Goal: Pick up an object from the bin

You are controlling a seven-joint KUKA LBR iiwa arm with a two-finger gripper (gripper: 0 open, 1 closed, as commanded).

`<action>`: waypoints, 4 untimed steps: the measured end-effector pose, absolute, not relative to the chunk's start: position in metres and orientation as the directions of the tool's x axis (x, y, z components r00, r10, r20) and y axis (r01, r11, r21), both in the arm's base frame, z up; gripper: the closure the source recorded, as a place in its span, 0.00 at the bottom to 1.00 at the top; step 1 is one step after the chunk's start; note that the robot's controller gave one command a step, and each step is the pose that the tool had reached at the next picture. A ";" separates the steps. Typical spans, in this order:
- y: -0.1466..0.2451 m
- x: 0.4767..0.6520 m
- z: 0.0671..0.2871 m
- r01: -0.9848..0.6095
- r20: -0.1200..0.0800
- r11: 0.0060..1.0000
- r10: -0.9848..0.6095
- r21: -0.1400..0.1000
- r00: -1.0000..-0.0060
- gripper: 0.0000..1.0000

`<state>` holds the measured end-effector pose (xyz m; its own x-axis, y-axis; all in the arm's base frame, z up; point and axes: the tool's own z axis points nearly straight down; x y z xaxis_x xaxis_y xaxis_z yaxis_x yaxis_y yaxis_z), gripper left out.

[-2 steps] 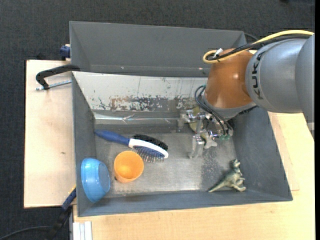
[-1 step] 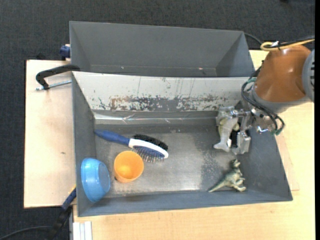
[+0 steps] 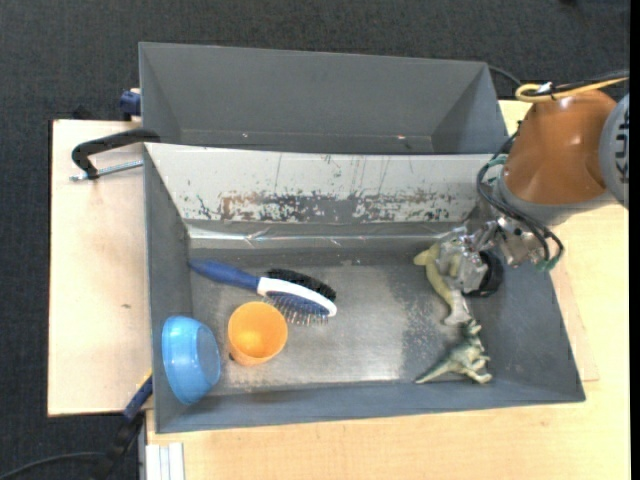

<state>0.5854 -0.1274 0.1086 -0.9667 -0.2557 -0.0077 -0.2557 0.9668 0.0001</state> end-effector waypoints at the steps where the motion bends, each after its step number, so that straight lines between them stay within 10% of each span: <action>1: -0.128 0.585 0.108 -0.255 -0.006 0.967 -0.255 -0.001 -0.967 0.00; 2: -0.128 0.585 0.108 -0.255 -0.007 0.967 -0.255 0.000 -0.967 1.00; 3: -0.128 0.585 0.108 -0.255 -0.006 0.967 -0.255 -0.001 -0.967 0.00; 4: -0.128 0.585 0.108 -0.255 -0.006 0.967 -0.255 0.000 -0.967 1.00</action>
Offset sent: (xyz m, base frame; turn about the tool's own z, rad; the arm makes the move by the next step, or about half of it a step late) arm 0.0000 0.0000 0.0000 0.0000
